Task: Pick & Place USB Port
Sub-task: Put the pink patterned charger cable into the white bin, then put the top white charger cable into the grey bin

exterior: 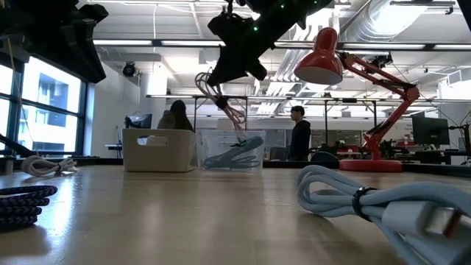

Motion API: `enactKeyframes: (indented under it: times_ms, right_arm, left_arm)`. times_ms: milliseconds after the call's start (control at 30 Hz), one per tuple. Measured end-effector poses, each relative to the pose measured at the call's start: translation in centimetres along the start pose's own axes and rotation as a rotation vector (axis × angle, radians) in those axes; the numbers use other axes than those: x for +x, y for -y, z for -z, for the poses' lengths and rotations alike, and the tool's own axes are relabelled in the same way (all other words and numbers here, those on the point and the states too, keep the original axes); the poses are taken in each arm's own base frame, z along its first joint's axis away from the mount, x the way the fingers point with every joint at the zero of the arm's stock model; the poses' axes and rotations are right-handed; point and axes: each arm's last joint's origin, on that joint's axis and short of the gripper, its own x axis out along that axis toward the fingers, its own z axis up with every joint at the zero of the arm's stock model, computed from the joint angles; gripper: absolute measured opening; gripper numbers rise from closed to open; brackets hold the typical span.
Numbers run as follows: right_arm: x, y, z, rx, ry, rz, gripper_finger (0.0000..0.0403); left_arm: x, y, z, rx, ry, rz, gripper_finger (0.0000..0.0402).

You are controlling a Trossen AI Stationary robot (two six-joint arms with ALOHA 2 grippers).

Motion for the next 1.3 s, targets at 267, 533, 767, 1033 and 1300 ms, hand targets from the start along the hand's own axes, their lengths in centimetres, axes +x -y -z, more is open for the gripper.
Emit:
enactKeyframes:
  times_ms: [267, 533, 767, 1033, 1300]
  right_arm:
    - [0.1, 0.7, 0.4, 0.027, -0.053, 0.029, 0.0003]
    - [1.0, 1.6, 1.3, 0.054, -0.113, 0.067, 0.0003]
    - [2.2, 2.9, 2.2, 0.069, -0.155, 0.169, 0.0036]
    - [2.3, 2.8, 1.9, -0.007, -0.133, 0.145, 0.0086]
    - [2.3, 2.8, 1.8, -0.025, -0.125, 0.149, 0.0153]
  left_arm:
    - [0.0, 0.0, 0.0, -0.003, 0.0, 0.001, 0.0051]
    - [0.0, 0.0, 0.0, -0.004, 0.0, 0.001, 0.0051]
    - [0.7, 0.5, 0.7, 0.005, -0.015, 0.011, 0.0051]
    - [1.7, 1.1, 2.1, -0.007, -0.055, 0.007, 0.0051]
    - [1.7, 1.1, 2.1, -0.007, -0.054, 0.005, 0.0051]
